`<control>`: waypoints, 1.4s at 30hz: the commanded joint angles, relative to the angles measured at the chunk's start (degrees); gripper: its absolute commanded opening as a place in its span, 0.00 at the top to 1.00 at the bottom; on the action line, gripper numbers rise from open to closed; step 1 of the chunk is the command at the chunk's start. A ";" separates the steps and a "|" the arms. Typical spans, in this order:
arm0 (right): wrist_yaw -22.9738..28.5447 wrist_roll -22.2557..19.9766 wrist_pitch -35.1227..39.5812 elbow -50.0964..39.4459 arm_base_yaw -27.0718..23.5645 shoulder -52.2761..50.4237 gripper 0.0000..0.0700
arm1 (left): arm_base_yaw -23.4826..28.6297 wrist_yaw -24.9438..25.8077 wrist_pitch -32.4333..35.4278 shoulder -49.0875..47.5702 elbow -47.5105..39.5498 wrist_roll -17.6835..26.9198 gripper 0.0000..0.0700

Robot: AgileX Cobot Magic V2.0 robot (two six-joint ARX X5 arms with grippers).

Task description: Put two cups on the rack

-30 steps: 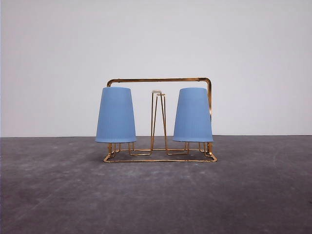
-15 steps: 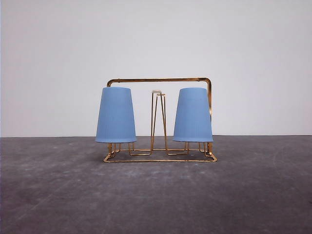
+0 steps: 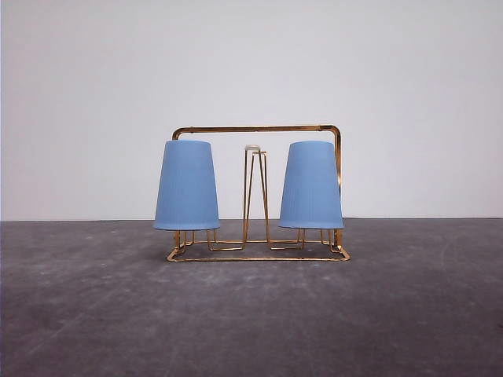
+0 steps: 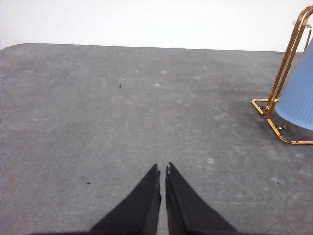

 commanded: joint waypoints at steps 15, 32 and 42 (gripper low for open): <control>0.13 -0.37 0.59 -0.11 -0.04 0.01 0.98 | 0.00 -0.15 -0.32 -0.02 -0.76 0.55 1.00; 0.13 -0.37 0.59 -0.11 -0.04 0.01 0.98 | 0.00 -0.15 -0.32 -0.02 -0.76 0.55 1.00; 0.13 -0.37 0.59 -0.11 -0.04 0.01 0.98 | 0.00 -0.15 -0.32 -0.02 -0.76 0.55 1.00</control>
